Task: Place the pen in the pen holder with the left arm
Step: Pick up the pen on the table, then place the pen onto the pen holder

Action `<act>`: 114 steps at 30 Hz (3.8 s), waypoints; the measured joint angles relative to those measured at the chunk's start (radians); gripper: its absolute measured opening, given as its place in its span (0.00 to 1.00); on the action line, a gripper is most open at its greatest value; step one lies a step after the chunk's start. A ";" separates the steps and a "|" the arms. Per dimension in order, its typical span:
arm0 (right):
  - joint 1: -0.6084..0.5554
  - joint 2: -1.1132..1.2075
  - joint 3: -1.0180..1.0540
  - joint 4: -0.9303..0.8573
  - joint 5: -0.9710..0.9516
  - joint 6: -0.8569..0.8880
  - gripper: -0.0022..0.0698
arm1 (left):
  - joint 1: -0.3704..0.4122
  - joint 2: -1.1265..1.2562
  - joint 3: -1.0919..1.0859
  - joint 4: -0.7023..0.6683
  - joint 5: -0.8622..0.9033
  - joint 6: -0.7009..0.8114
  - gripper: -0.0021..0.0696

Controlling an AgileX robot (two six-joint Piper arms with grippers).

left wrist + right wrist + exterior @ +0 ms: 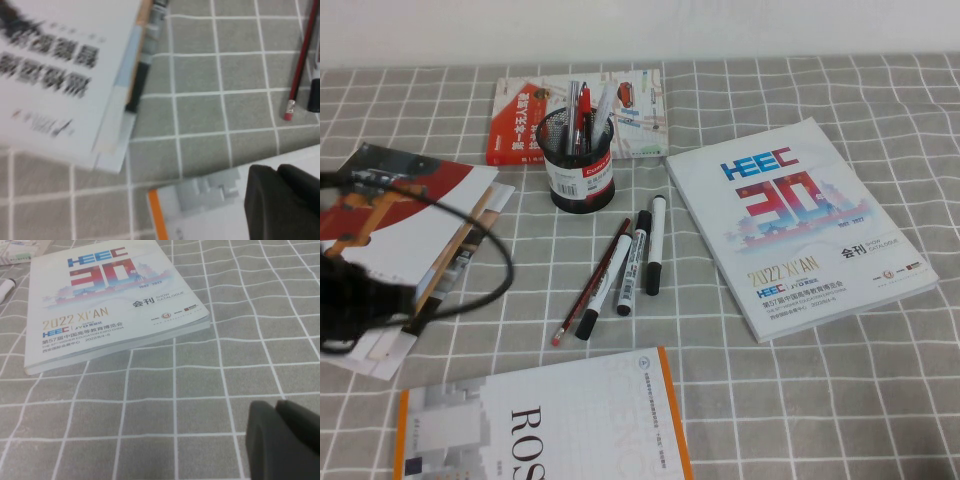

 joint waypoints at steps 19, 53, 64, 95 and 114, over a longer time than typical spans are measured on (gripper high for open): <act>0.000 0.000 0.000 0.000 0.000 0.000 0.01 | -0.291 0.696 -0.603 0.051 0.228 0.091 0.03; 0.000 0.000 0.000 0.000 0.000 0.000 0.01 | -0.334 1.055 -0.904 0.080 0.319 0.192 0.33; 0.000 0.000 0.000 0.000 0.000 0.000 0.01 | -0.334 1.075 -0.908 0.086 0.308 0.178 0.32; 0.000 0.000 0.000 0.000 0.000 0.000 0.01 | -0.334 0.768 -0.868 0.044 0.298 0.174 0.06; 0.000 0.000 0.000 0.000 0.000 0.000 0.01 | -0.334 0.432 -0.243 -0.019 -1.038 0.198 0.06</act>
